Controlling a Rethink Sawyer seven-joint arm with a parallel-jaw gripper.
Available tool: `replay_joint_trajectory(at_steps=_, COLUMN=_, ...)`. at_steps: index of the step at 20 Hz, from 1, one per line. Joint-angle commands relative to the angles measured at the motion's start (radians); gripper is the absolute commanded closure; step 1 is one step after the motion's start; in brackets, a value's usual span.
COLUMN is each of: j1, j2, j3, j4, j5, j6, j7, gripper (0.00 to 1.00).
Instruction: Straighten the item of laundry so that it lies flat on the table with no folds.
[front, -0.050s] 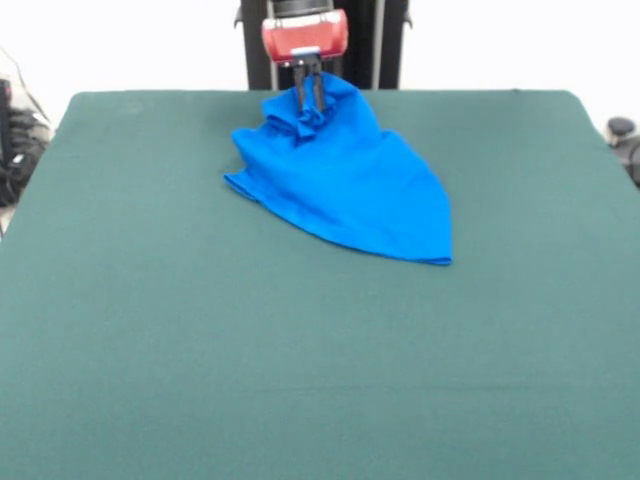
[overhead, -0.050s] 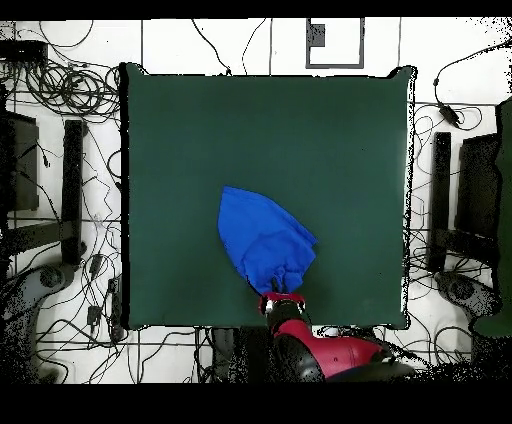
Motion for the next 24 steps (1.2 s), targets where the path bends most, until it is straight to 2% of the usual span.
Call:
replay_joint_trajectory(at_steps=1, j1=0.043, j2=0.046, j3=0.011, j4=-0.045, j5=0.001, j6=0.083, j7=0.101, gripper=1.00)
replay_joint_trajectory(at_steps=5, j1=0.061, j2=0.076, j3=-0.004, j4=-0.058, j5=0.012, j6=0.048, j7=0.104, gripper=1.00)
replay_joint_trajectory(at_steps=14, j1=0.087, j2=0.084, j3=-0.039, j4=-0.057, j5=0.024, j6=-0.020, j7=0.111, gripper=1.00)
replay_joint_trajectory(at_steps=15, j1=0.091, j2=0.086, j3=-0.042, j4=-0.059, j5=0.023, j6=-0.025, j7=0.118, gripper=0.00)
replay_joint_trajectory(at_steps=24, j1=0.103, j2=0.094, j3=-0.052, j4=-0.057, j5=0.037, j6=-0.058, j7=0.129, gripper=0.00)
